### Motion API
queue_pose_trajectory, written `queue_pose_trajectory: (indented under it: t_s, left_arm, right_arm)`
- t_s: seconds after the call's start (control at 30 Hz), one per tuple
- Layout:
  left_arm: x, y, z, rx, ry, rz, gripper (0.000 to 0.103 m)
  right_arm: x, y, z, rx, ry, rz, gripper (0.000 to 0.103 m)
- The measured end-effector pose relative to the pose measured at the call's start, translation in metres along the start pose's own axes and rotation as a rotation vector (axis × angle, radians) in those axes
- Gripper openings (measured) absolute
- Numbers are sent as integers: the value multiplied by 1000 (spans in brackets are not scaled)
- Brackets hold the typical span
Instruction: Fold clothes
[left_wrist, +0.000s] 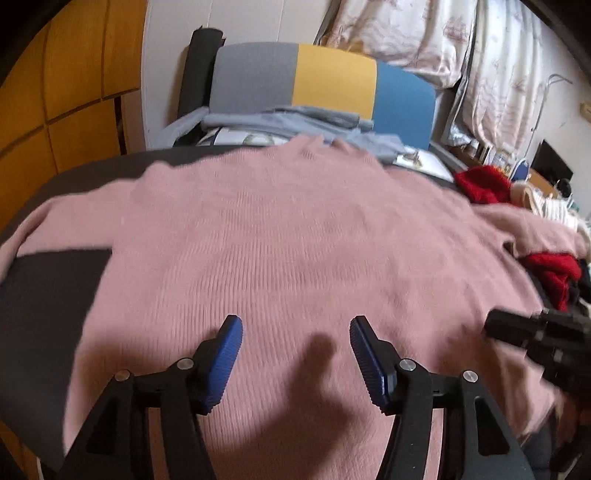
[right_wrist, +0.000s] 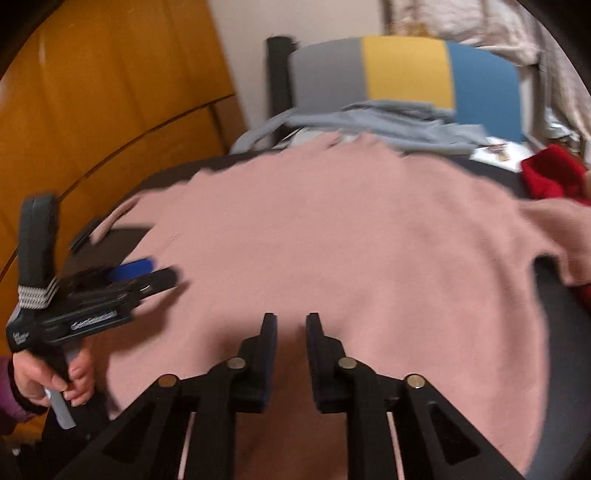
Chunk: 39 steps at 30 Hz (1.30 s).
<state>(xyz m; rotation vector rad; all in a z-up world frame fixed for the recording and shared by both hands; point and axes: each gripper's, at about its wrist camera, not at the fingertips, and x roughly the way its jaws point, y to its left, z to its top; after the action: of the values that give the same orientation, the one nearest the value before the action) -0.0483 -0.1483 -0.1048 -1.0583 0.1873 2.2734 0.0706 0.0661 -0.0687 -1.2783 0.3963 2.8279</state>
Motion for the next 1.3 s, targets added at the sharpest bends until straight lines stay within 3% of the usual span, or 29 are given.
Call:
queue_pose_trajectory:
  t_s: [0.07, 0.17, 0.2, 0.3, 0.37, 0.5, 0.6, 0.73, 0.8, 0.87, 0.93, 0.97, 1.07, 1.17, 1.3]
  left_arm:
    - [1, 10, -9, 11, 1, 17, 62]
    - [-9, 27, -20, 56, -26, 37, 62]
    - [-12, 33, -22, 53, -29, 37, 62]
    - [-20, 58, -31, 4, -37, 81, 67]
    - [-24, 70, -34, -27, -39, 99, 66]
    - [-26, 70, -26, -16, -10, 112, 66]
    - [-27, 67, 1, -40, 13, 109, 66]
    - [-31, 58, 77, -37, -75, 63, 70]
    - [-23, 48, 124, -15, -105, 56, 82]
    - [-11, 33, 160, 11, -126, 65, 89]
    - [10, 20, 195, 66, -150, 84, 95]
    - [21, 13, 213, 94, -162, 95, 99]
    - [75, -10, 253, 165, -133, 118, 101]
    - [140, -22, 279, 225, 2, 77, 101]
    - [203, -18, 300, 213, 82, 56, 101]
  right_arm:
    - [9, -9, -12, 32, 9, 2, 7]
    - [-7, -39, -24, 141, -39, -25, 8]
    - [-15, -54, -30, 198, -52, -60, 9]
    - [-37, -101, -53, 416, -140, -9, 6]
    - [-48, -118, -67, 487, -179, -2, 6]
    - [-45, -112, -60, 440, -133, -51, 6]
    - [-45, -103, -31, 361, -57, -82, 18]
    - [-51, -91, 51, 204, -69, -53, 21]
    - [-57, -87, 86, 180, -94, 1, 22]
    - [-59, -91, 130, 171, -118, 69, 25]
    - [-45, -95, 175, 135, -112, 79, 28]
    - [-34, -96, 193, 110, -100, 74, 28]
    - [25, -112, 250, 69, -23, 24, 30]
    - [85, -127, 284, 44, 52, 0, 30]
    - [164, -145, 311, 14, 127, 16, 36]
